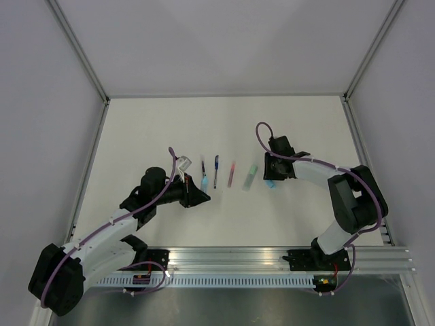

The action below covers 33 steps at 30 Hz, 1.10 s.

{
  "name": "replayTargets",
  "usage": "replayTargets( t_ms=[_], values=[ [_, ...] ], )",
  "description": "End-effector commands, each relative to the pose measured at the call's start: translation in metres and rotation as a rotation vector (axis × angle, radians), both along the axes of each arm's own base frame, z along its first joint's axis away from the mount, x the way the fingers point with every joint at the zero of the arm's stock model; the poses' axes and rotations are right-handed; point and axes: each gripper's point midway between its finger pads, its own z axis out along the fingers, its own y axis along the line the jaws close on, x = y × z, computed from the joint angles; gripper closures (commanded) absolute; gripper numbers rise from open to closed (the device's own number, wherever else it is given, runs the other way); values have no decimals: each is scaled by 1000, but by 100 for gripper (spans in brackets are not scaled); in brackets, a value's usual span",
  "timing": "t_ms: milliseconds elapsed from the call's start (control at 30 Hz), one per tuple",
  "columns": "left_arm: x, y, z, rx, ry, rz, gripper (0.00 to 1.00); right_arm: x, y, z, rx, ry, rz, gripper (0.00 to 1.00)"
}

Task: Insert the pens into the pen caps

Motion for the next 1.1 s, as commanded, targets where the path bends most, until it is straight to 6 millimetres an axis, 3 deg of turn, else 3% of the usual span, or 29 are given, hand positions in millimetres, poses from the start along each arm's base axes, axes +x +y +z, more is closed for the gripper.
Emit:
replayTargets(
  t_ms=[0,167,233,500,667,767,800,867,933,967,1067],
  values=[
    [1,0,5,3,-61,-10,98,-18,-8,-12,-53,74,-3,61],
    [2,1,5,6,-59,-7,98,-29,-7,-10,-58,113,86,57],
    [2,1,5,9,-61,-4,98,-34,2,-8,-16,128,129,56],
    [3,3,4,16,-65,5,98,-37,-4,-8,-47,147,141,57],
    [2,1,7,5,-70,-5,98,-38,-5,-16,-59,161,136,75],
    [-4,-3,15,-36,-86,-42,98,-38,-5,-18,-59,165,145,91],
    [-7,-4,15,-55,-78,-54,98,-35,-2,-14,-46,147,152,99],
    [-14,-10,26,-102,-98,-108,98,-31,3,-5,-22,115,155,100],
    [-23,-16,36,-153,-85,-168,98,-19,12,24,30,31,160,100],
    [-25,-18,40,-169,-100,-191,98,-17,14,27,39,24,157,100],
    [-37,-24,56,-230,-83,-256,98,-3,28,79,129,-117,169,100]
  ],
)
